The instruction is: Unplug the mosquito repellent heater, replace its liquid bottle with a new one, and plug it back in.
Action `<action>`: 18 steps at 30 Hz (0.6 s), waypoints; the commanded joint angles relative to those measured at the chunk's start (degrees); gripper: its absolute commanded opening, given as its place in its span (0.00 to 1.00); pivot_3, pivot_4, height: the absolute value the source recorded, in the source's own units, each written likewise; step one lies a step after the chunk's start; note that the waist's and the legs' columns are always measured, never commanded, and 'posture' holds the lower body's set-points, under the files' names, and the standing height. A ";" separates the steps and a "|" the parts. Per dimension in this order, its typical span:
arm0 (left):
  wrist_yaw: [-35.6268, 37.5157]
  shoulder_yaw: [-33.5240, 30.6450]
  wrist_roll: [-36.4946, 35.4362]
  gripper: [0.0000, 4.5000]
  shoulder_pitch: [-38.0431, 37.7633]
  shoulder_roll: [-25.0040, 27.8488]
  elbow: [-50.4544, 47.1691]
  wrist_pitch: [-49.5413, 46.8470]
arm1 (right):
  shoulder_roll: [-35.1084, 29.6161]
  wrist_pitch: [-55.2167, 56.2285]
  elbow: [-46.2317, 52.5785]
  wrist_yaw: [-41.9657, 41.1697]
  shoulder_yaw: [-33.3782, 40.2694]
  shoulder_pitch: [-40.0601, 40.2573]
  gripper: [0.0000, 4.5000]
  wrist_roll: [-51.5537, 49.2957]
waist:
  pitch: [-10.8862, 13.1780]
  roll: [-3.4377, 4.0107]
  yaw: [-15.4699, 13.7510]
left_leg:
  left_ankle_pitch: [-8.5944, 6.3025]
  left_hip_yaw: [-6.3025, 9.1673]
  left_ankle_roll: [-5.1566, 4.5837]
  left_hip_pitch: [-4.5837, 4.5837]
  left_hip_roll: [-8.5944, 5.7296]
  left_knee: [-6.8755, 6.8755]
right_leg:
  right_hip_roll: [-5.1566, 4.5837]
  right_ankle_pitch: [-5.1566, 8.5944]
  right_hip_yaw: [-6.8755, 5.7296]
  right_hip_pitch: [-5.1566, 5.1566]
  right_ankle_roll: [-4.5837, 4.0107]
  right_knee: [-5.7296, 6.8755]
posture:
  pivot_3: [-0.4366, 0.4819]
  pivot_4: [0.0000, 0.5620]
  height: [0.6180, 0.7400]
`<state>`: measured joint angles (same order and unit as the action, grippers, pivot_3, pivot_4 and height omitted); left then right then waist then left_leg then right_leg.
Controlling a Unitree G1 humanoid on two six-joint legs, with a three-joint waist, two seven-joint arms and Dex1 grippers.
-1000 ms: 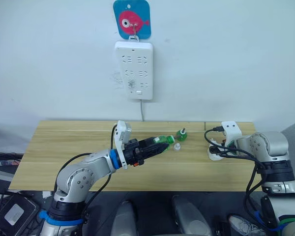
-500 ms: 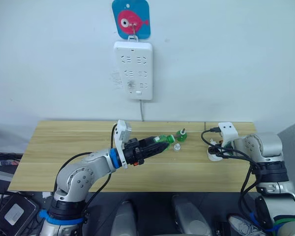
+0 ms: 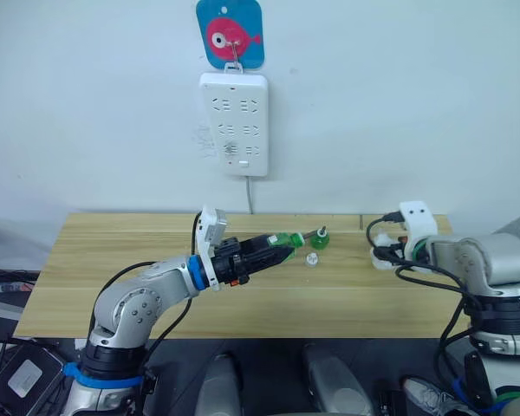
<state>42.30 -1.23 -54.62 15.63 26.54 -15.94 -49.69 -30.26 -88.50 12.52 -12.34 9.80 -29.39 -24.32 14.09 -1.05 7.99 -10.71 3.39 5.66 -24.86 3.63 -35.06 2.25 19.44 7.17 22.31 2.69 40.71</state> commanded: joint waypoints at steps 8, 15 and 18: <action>12.22 -2.44 -2.79 0.52 9.02 8.98 5.18 -4.89 | 3.49 1.94 16.76 -23.91 22.63 2.47 0.64 -28.64 | -0.01 0.01 0.49 | -0.01 -0.01 0.01 -0.02 0.01 0.10 | 0.00 0.01 -0.04 0.01 0.01 -0.10 | 0.23 0.35 1.00; 17.17 -3.38 -5.47 0.52 12.83 12.96 5.19 -9.08 | 2.47 3.16 15.95 -26.15 21.23 1.28 0.64 -39.86 | -0.01 0.01 1.19 | 0.00 -0.01 0.00 -0.01 0.01 0.12 | -0.01 0.01 -0.03 0.00 0.01 -0.10 | 0.25 0.34 1.00; 17.01 -4.06 -6.91 0.52 13.73 13.24 4.66 -10.37 | 1.77 4.81 15.13 -25.66 19.69 1.16 0.64 -41.94 | -0.02 0.02 1.41 | 0.00 -0.01 0.00 -0.02 0.01 0.11 | -0.01 0.00 -0.03 0.00 0.01 -0.10 | 0.26 0.33 1.00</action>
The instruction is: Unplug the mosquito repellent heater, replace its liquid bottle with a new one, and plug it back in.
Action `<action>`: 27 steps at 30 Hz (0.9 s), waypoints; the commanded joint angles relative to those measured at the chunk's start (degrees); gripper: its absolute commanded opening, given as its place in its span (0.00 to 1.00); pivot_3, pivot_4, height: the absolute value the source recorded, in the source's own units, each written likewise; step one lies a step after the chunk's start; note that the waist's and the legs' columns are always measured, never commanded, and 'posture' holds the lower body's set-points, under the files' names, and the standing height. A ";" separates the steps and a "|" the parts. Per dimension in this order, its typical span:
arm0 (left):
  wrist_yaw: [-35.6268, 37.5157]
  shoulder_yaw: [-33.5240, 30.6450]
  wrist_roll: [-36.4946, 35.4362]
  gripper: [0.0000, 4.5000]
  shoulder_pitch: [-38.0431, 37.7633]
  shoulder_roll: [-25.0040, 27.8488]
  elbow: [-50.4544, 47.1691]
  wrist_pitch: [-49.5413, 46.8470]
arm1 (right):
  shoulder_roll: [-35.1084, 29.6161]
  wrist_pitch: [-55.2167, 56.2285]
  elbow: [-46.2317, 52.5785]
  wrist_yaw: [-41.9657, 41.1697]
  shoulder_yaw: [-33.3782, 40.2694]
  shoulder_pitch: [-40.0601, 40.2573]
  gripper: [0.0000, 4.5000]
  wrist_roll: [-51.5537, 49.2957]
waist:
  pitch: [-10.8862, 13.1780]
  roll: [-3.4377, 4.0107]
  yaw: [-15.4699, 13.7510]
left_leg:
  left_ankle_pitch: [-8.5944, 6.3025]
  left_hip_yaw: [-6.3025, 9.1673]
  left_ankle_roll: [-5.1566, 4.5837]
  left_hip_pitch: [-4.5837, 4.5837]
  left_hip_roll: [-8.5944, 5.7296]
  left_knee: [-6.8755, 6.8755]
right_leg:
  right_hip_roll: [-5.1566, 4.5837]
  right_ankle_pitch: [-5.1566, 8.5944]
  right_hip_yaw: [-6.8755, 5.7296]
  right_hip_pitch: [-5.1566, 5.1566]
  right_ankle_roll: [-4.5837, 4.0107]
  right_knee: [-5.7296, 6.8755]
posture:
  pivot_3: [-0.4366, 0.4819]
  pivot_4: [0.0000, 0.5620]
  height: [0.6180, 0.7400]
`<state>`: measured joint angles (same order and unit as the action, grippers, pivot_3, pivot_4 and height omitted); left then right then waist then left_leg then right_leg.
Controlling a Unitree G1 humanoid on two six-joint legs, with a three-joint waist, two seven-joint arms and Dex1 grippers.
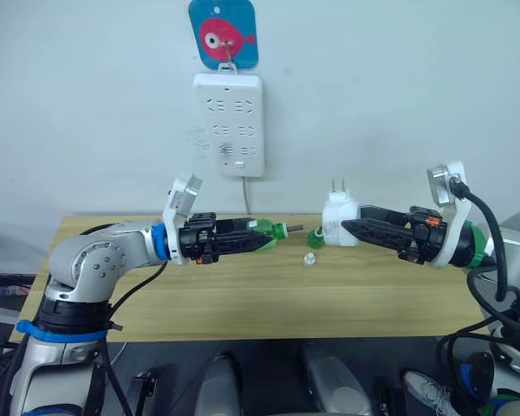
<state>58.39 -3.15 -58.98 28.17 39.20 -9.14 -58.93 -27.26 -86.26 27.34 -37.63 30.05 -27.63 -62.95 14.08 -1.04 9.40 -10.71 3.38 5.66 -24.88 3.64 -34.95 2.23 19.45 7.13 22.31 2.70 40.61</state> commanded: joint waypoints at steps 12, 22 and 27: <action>-1.35 -1.99 -4.03 0.52 1.95 -2.10 -3.77 -1.83 | -2.65 9.14 -1.04 3.31 -6.14 -0.39 0.64 -10.66 | -0.02 0.00 -0.02 | 0.00 0.02 0.00 0.00 0.00 -0.02 | -0.01 -0.01 -0.02 0.00 -0.01 0.05 | 0.27 0.32 1.00; 1.20 -0.62 -2.57 0.52 3.22 -1.78 -3.48 -1.58 | -6.79 13.19 -1.16 4.46 -9.83 1.29 0.64 -14.74 | -0.02 -0.01 -0.05 | 0.00 0.04 0.00 0.00 0.00 -0.04 | -0.01 -0.01 -0.04 0.00 -0.01 0.11 | 0.27 0.33 1.00; 2.80 0.82 -0.84 0.52 3.38 -1.24 -4.27 -0.82 | -7.75 15.11 -1.24 5.09 -11.65 1.49 0.64 -15.84 | -0.02 -0.01 -0.05 | 0.01 0.04 0.00 0.01 0.00 -0.08 | -0.01 -0.01 -0.04 0.00 -0.02 0.16 | 0.27 0.33 1.00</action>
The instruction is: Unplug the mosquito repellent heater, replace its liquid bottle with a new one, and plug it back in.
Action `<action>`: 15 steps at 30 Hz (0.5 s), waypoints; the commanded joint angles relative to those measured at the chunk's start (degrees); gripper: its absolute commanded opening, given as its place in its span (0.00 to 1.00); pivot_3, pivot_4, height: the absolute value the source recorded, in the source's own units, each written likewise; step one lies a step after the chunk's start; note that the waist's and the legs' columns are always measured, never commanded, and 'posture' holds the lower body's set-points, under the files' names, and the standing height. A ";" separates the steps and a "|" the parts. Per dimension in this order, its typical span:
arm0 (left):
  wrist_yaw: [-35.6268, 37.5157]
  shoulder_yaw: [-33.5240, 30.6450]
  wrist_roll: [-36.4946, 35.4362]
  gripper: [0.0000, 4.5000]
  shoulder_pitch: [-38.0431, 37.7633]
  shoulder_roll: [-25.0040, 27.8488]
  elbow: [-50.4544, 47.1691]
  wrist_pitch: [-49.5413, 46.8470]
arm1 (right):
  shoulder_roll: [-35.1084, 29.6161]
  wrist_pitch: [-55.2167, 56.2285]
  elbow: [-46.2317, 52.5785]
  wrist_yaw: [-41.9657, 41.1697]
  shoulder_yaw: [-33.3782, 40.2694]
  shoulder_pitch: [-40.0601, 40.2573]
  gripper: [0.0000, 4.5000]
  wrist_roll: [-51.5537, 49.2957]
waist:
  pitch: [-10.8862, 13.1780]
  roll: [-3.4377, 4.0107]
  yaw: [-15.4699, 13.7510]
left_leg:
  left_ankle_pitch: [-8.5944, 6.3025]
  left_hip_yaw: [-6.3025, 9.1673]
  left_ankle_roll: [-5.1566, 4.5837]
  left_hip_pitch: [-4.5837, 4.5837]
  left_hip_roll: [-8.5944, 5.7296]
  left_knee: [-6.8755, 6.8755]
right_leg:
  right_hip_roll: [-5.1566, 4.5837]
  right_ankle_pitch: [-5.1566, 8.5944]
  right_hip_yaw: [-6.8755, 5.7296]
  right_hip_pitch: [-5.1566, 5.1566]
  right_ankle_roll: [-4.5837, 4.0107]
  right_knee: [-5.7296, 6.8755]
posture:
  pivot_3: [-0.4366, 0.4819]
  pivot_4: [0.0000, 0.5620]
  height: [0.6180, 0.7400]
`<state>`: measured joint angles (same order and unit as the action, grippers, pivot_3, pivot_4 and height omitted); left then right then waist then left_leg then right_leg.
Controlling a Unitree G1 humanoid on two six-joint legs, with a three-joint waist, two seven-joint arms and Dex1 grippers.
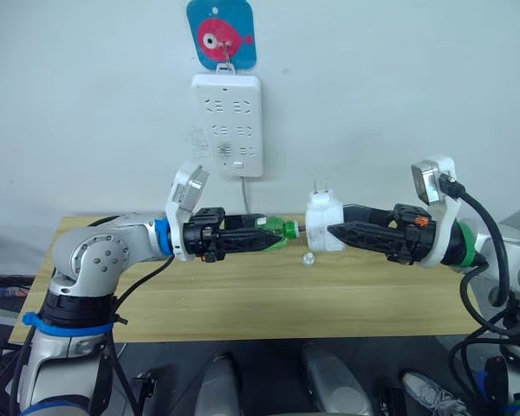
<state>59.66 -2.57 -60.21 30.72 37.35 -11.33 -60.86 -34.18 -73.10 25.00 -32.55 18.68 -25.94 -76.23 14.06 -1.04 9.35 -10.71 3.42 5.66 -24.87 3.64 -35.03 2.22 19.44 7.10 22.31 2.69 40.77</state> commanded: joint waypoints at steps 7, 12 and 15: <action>1.68 0.37 1.83 0.52 1.49 -0.55 -1.31 1.81 | -2.31 3.43 1.15 0.16 -2.32 -0.02 0.64 -4.83 | 0.00 0.00 -0.03 | 0.00 0.00 0.00 0.00 0.00 -0.03 | 0.00 -0.06 0.00 0.00 -0.10 0.01 | 0.27 0.33 1.00; 2.02 -0.07 0.98 0.52 2.24 -0.95 -1.13 1.08 | -3.87 4.08 1.63 -0.72 -3.65 0.38 0.64 -5.35 | 0.00 0.00 -0.07 | 0.00 0.01 0.00 0.00 0.00 -0.05 | 0.00 -0.09 -0.01 -0.01 -0.16 0.02 | 0.27 0.33 1.00; 2.97 -0.06 -0.35 0.52 2.51 -0.48 -1.82 -0.33 | -4.43 5.01 1.57 -0.83 -4.55 0.46 0.64 -4.58 | 0.00 0.00 -0.06 | 0.00 0.01 0.00 0.00 0.00 -0.05 | 0.00 -0.09 -0.02 -0.01 -0.16 0.05 | 0.27 0.33 1.00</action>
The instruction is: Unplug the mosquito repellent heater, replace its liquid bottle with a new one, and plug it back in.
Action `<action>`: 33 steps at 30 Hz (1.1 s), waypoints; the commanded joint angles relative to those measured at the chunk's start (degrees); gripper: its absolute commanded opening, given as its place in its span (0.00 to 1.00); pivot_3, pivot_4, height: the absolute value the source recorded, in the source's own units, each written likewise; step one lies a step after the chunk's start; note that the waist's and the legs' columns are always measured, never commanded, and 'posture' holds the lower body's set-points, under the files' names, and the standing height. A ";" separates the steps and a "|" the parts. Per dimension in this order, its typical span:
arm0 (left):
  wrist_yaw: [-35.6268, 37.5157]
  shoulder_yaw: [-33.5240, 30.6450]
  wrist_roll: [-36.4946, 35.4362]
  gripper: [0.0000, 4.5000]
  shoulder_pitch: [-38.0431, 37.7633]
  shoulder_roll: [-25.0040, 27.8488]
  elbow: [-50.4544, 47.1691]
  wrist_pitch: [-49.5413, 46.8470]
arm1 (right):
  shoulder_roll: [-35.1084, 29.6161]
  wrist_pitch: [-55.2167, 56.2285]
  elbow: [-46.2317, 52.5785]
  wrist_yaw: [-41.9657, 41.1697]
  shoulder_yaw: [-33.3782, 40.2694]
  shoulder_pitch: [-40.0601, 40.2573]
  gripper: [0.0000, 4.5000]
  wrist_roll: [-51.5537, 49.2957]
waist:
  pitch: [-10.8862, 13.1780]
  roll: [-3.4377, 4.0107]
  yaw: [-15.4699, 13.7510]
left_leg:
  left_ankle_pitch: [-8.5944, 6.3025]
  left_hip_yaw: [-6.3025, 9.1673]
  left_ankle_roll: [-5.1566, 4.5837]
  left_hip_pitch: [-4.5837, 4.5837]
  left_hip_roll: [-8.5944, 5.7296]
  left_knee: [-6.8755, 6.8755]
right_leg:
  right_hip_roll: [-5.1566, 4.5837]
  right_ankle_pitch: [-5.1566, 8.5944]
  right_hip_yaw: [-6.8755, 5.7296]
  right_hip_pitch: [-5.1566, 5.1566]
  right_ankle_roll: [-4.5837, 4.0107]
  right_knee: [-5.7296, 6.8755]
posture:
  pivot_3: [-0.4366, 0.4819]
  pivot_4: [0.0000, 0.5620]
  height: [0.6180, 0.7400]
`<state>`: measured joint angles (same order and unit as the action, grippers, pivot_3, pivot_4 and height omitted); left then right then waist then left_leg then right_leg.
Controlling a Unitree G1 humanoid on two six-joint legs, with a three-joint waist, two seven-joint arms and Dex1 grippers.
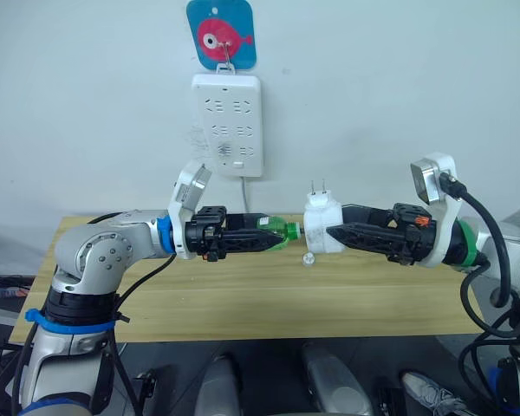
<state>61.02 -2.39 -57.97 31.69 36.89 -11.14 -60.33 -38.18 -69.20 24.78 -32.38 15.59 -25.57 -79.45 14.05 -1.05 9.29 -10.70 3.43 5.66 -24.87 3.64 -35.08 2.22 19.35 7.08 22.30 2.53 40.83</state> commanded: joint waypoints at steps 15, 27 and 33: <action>2.05 0.11 -3.60 0.52 2.69 -1.24 -3.00 -2.55 | -1.38 3.26 1.62 -1.02 -3.96 0.22 0.64 -1.42 | 0.00 0.00 -0.02 | 0.00 0.03 0.00 0.00 0.00 -0.07 | 0.00 -0.02 -0.02 -0.01 -0.03 0.05 | 0.27 0.33 1.00; 1.43 -0.80 -5.02 0.52 2.78 -2.79 -3.65 -4.22 | -1.46 3.56 -0.55 1.04 -3.22 0.09 0.64 -3.95 | -0.01 0.00 0.00 | 0.00 0.05 0.00 0.00 -0.01 -0.11 | 0.00 -0.05 -0.03 -0.03 -0.09 0.06 | 0.27 0.33 1.00; -0.21 -2.73 -4.41 0.52 3.12 -3.50 -2.09 -4.55 | -2.03 3.86 -1.44 3.07 -2.40 0.67 0.64 -6.58 | -0.02 0.00 0.03 | 0.00 0.05 0.00 0.00 0.00 -0.14 | 0.00 -0.06 -0.04 -0.04 -0.09 0.09 | 0.27 0.33 1.00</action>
<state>60.18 -4.77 -58.85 33.09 34.46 -10.98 -64.92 -40.05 -65.53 22.17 -29.92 14.02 -25.25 -84.60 14.03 -1.05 9.32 -10.70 3.48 5.66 -24.87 3.63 -35.22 2.22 19.29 7.04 22.27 2.43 40.92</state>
